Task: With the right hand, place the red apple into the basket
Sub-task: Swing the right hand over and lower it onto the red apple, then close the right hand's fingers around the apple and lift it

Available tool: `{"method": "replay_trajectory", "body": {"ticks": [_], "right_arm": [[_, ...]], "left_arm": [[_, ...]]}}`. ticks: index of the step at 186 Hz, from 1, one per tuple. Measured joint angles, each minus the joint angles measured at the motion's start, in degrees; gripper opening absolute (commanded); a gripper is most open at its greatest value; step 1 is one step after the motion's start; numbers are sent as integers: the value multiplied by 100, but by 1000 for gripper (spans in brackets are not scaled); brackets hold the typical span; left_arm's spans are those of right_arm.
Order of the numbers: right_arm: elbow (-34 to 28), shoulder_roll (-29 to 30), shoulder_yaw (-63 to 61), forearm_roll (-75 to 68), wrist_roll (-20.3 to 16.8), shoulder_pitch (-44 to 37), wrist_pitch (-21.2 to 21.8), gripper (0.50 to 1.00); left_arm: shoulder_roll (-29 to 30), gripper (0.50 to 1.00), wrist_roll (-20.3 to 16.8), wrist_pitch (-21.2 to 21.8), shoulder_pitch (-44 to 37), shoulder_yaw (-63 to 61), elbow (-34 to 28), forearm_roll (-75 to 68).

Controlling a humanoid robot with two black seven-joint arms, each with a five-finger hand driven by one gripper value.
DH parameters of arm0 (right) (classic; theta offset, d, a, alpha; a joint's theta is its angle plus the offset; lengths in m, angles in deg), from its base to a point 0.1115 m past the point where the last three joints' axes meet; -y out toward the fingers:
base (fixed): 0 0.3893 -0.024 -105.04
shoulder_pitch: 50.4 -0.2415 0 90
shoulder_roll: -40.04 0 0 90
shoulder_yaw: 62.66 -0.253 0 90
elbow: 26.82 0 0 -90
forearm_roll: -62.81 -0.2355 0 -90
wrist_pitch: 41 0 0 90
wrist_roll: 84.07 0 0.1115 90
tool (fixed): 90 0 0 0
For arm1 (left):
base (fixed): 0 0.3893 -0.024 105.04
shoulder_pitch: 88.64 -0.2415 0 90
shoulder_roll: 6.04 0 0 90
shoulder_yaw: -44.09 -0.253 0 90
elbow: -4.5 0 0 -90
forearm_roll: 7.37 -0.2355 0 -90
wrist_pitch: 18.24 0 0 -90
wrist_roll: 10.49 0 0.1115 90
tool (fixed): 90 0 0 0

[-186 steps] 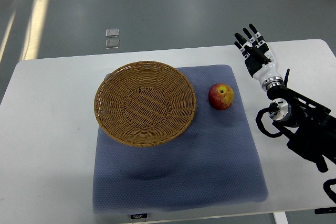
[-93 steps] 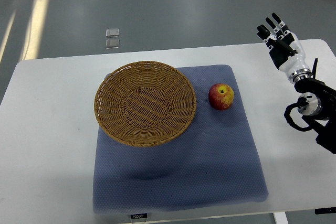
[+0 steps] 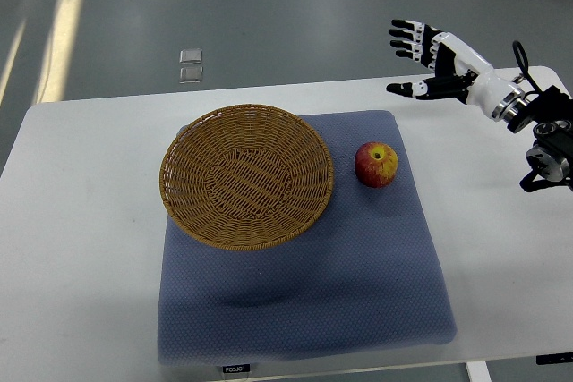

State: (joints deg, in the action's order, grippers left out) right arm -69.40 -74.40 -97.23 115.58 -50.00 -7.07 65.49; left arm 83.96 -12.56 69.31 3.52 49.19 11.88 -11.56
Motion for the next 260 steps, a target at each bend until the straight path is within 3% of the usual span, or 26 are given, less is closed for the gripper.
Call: {"method": "replay_trajectory", "body": {"ticks": [30, 71, 105, 190, 260], "right_arm": [[-342, -209, 203, 1882, 12, -361, 16, 921], [-692, -522, 1193, 2928, 90, -828, -9, 921], [-719, -562, 1801, 3357, 92, -1080, -174, 921], [-427, -305, 3000, 4048, 93, -1230, -1130, 921], [-135, 36, 3128, 4194, 93, -1317, -1290, 907]], "left_arm": [[0, 1000, 0, 0, -1, 0, 0, 0], [0, 1000, 3, 0, -4, 0, 0, 0], [0, 1000, 3, 0, -3, 0, 0, 0], [0, 1000, 3, 0, -4, 0, 1, 0], [0, 1000, 1, -3, -3, 0, 1, -1]]}}
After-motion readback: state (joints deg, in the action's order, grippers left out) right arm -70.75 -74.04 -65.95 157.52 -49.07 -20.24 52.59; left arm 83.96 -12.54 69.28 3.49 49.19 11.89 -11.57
